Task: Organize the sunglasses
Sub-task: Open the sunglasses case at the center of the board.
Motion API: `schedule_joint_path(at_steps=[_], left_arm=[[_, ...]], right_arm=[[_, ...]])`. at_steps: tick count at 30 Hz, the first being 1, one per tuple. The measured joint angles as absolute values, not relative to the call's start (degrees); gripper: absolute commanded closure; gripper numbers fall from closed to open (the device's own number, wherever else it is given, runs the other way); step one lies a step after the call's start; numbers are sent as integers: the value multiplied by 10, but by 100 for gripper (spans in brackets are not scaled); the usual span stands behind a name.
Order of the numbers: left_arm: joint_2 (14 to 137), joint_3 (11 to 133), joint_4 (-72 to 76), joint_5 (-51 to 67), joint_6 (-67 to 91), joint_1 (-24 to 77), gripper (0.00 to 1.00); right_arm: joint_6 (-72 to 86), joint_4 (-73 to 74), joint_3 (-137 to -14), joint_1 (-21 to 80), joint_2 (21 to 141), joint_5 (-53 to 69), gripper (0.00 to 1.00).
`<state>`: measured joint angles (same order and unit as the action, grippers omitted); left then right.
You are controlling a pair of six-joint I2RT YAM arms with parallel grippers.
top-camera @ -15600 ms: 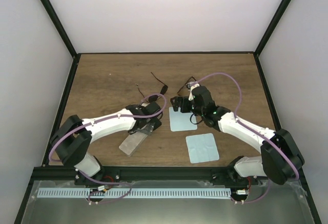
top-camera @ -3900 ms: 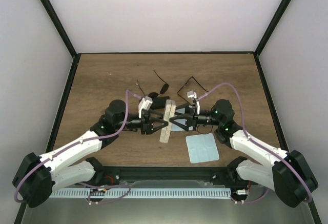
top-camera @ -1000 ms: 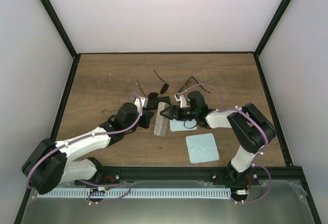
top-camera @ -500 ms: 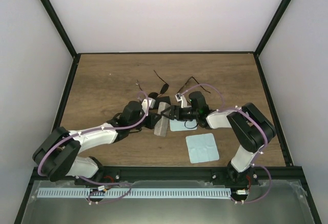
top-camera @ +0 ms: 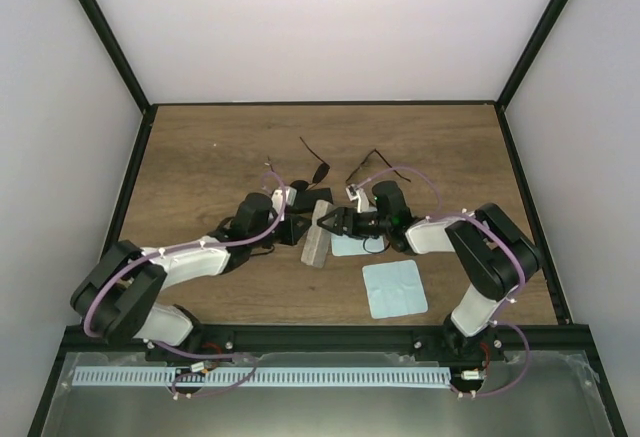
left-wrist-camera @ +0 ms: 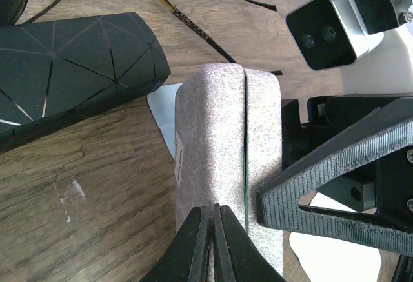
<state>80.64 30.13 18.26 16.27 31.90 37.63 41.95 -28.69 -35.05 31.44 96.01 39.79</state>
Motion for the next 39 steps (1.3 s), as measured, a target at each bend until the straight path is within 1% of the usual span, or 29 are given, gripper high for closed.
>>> schedule_joint_path(at_steps=[4, 9, 15, 25, 34, 39], left_arm=[[809, 301, 190, 169, 326, 373, 96], [769, 290, 154, 150, 321, 374, 96], [737, 273, 160, 171, 320, 374, 96], [832, 283, 252, 247, 343, 369, 96], [856, 301, 243, 247, 345, 366, 96], [901, 316, 266, 273, 359, 361, 96]], right_arm=[[423, -284, -349, 313, 960, 394, 99], [413, -295, -349, 318, 963, 410, 99], [412, -312, -354, 319, 981, 422, 99], [441, -300, -357, 311, 991, 421, 99], [469, -288, -356, 306, 991, 413, 99], [486, -288, -342, 299, 984, 399, 99]])
